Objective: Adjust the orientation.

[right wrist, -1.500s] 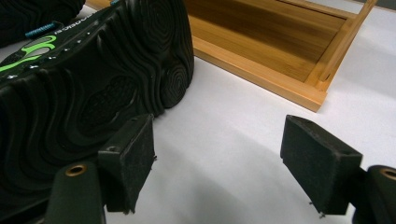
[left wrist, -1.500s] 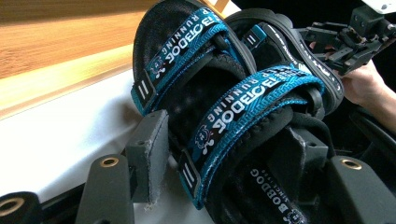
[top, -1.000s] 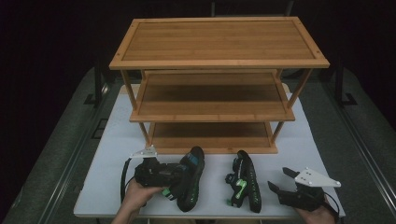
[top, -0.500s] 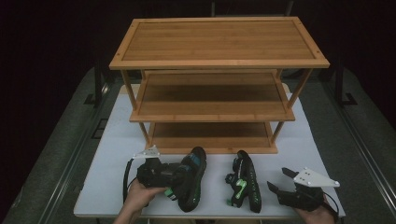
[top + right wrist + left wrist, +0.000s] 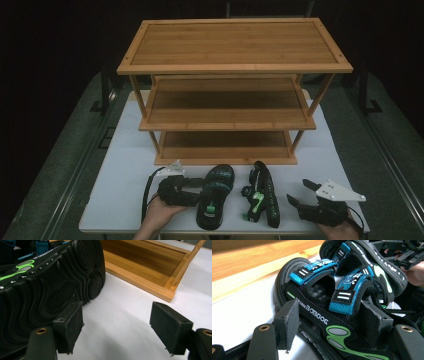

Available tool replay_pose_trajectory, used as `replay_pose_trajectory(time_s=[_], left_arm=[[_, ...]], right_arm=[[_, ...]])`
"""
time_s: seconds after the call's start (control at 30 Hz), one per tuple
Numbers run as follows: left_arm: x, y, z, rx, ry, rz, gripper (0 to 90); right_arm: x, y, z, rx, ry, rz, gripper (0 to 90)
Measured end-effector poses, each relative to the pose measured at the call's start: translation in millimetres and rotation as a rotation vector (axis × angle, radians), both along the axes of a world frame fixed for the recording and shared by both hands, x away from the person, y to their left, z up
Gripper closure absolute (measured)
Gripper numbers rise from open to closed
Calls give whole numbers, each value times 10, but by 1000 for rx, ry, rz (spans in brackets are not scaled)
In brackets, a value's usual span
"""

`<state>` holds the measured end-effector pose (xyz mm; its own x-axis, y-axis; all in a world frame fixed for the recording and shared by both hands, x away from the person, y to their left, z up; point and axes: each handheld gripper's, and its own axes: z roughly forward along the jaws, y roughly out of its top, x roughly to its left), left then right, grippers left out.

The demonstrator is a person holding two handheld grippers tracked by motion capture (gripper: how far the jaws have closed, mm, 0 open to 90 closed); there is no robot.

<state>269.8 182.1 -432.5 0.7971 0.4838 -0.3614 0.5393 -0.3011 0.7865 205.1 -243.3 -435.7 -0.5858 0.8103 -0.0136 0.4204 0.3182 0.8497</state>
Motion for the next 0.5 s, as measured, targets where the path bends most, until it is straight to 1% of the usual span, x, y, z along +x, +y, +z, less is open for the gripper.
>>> replay_pose_trajectory(time_s=[0.07, 0.13, 0.17, 0.23, 0.3, 0.4, 0.43, 0.47, 0.5], left_arm=[[-6, -3, 4, 5, -11, 5, 348], [-30, -24, 13, 19, -35, 14, 352], [-30, -24, 13, 19, -35, 14, 361], [-45, -37, 24, 29, -56, 11, 369], [-57, -37, 30, 23, -62, 6, 416], [-71, -46, 35, 23, -67, 1, 458], [-78, -52, 41, 28, -72, 3, 478], [-81, -57, 47, 35, -77, 2, 487], [-86, -62, 52, 42, -85, 3, 487]], right_arm=[[-1, 6, 8, 0, -6, 6, 261], [-13, 23, 28, 8, -9, 12, 274], [-13, 23, 28, 8, -9, 12, 274], [-22, 33, 48, 12, -18, 20, 289], [-31, 42, 73, 28, -25, 26, 309], [-42, 55, 121, 62, -32, 41, 352], [-42, 60, 137, 75, -34, 44, 369], [-46, 79, 173, 105, -37, 54, 425], [-46, 79, 173, 105, -37, 54, 425]])
